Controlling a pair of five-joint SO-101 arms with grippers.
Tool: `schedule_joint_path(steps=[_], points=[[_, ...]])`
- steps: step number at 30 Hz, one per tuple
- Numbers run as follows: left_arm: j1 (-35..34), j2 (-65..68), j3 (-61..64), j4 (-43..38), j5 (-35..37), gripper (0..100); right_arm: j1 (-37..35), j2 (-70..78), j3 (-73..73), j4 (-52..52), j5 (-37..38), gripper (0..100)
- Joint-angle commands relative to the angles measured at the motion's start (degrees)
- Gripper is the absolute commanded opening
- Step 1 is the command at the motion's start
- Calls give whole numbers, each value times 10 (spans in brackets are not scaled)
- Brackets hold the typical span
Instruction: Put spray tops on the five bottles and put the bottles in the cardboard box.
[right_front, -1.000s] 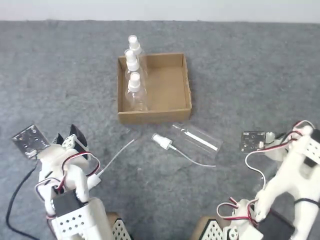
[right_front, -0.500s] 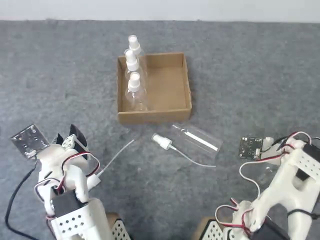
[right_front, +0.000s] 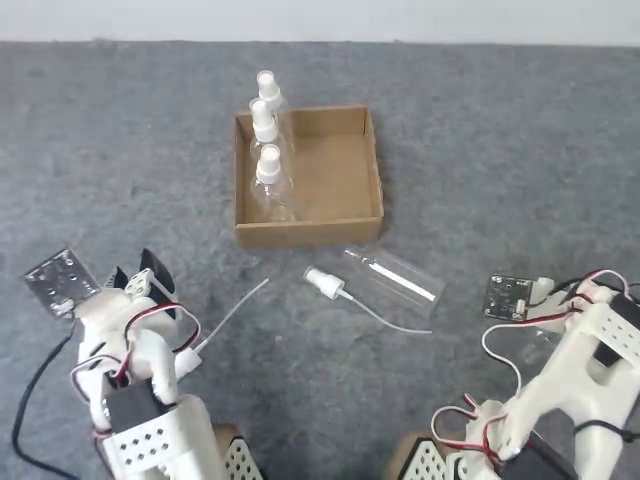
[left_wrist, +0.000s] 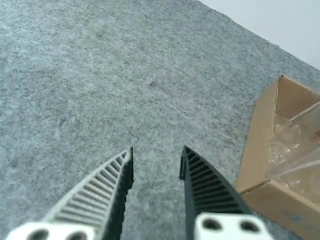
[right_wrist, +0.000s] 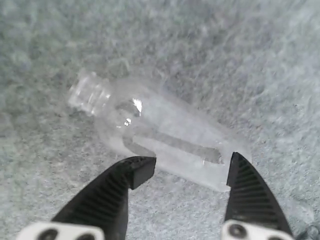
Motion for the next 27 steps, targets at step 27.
schedule_joint_path(steps=[27], points=[[-2, -10, -7, -15, 3, 149, -51, 13, 83, 74, -16, 197]])
